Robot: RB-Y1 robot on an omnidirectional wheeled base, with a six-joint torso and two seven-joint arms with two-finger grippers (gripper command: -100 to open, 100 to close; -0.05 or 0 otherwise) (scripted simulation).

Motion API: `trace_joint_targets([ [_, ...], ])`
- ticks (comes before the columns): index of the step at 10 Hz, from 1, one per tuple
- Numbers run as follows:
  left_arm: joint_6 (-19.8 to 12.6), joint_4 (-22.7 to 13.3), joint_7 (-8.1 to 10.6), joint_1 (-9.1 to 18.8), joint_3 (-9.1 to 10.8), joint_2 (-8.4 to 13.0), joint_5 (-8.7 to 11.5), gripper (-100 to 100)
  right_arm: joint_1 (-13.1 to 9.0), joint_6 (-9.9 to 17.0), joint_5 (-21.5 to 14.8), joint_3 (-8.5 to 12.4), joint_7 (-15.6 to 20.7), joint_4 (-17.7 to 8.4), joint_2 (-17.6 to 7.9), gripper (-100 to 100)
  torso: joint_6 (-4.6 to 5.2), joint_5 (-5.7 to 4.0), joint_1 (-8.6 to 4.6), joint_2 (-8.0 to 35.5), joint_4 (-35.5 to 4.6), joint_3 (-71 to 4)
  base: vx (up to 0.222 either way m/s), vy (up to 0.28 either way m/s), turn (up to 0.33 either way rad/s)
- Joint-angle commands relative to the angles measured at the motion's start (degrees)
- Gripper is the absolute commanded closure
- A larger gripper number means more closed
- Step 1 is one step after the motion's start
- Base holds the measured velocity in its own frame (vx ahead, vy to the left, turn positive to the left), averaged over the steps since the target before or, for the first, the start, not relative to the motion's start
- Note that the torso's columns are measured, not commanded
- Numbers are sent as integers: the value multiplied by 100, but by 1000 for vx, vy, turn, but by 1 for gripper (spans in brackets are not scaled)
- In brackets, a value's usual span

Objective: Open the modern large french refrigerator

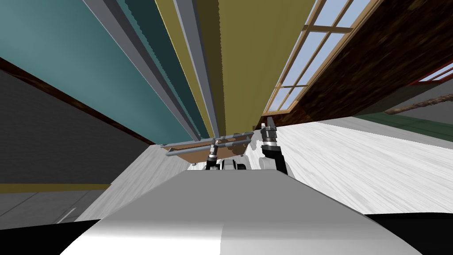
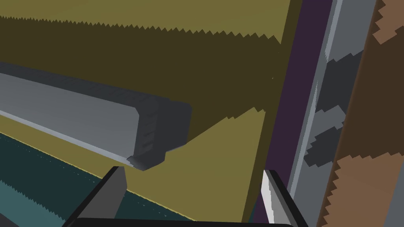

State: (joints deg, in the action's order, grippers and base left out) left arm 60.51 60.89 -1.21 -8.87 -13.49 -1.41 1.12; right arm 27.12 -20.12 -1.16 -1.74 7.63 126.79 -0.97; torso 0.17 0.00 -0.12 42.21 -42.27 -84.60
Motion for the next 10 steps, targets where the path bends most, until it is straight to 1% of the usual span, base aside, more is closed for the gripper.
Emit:
trace_joint_targets([
  [1,-178,65,-25,118,21,-57,4,-100,0,0,0,0,0,0,0,0,-7,-2,-1,-1,1,-1,-15,12,39],
  [4,-417,159,-54,264,47,-115,7,-100,-1,0,0,0,0,0,0,0,-2,-10,3,-38,-24,-28,-18,12,19],
  [5,-417,159,-54,264,47,-115,7,-100,0,0,0,0,0,0,0,0,4,-12,-1,-51,-29,-37,-3,14,8],
  [6,-387,90,-80,149,23,-116,-9,-100,0,0,0,0,0,0,0,0,6,-15,-7,-55,-32,-40,-12,9,8],
  [7,-465,178,-60,293,52,-127,8,100,0,0,0,0,0,0,0,0,-2,-9,-4,-43,-12,-30,-6,1,10],
  [9,-131,46,-19,89,16,-45,3,100,-1,0,0,0,0,0,0,0,15,4,0,-113,34,-62,17,-6,-34],
  [10,-35,8,-7,30,6,-21,2,100,0,0,0,-1,0,0,0,0,11,7,-2,-119,52,-66,13,-22,-36],
])
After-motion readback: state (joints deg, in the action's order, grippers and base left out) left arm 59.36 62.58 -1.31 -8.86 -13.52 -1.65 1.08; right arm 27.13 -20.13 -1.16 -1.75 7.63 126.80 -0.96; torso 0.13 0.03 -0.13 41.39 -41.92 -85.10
